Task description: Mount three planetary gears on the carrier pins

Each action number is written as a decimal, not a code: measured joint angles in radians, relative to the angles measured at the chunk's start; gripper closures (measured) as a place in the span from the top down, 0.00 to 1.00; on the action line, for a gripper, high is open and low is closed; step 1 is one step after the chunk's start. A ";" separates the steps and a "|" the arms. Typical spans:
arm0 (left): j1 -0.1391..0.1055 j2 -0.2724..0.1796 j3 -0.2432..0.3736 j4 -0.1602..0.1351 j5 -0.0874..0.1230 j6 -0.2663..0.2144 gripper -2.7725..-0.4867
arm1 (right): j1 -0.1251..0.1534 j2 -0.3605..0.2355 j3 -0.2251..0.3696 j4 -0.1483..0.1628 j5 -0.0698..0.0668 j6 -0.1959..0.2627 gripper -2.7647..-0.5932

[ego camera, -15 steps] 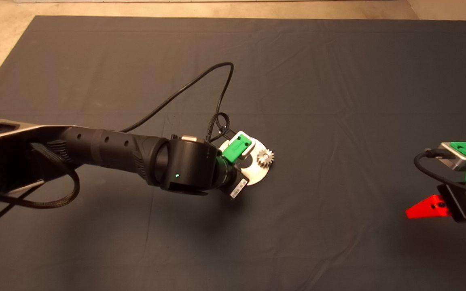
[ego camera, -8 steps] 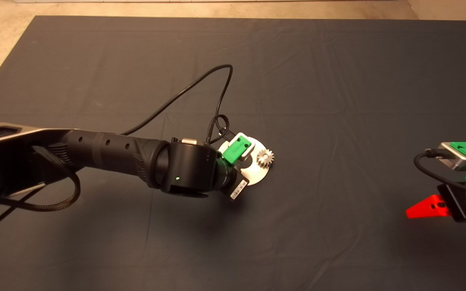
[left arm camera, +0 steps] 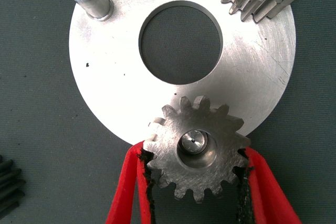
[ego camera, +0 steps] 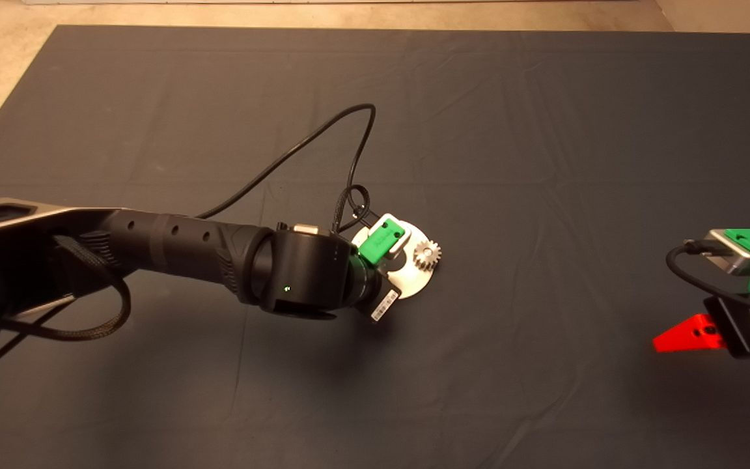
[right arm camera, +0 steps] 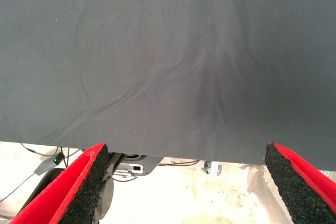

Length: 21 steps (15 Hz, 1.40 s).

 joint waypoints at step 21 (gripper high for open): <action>-0.036 -0.006 0.055 -0.031 -0.001 0.001 0.43 | 0.000 0.000 0.000 0.001 0.000 0.000 0.74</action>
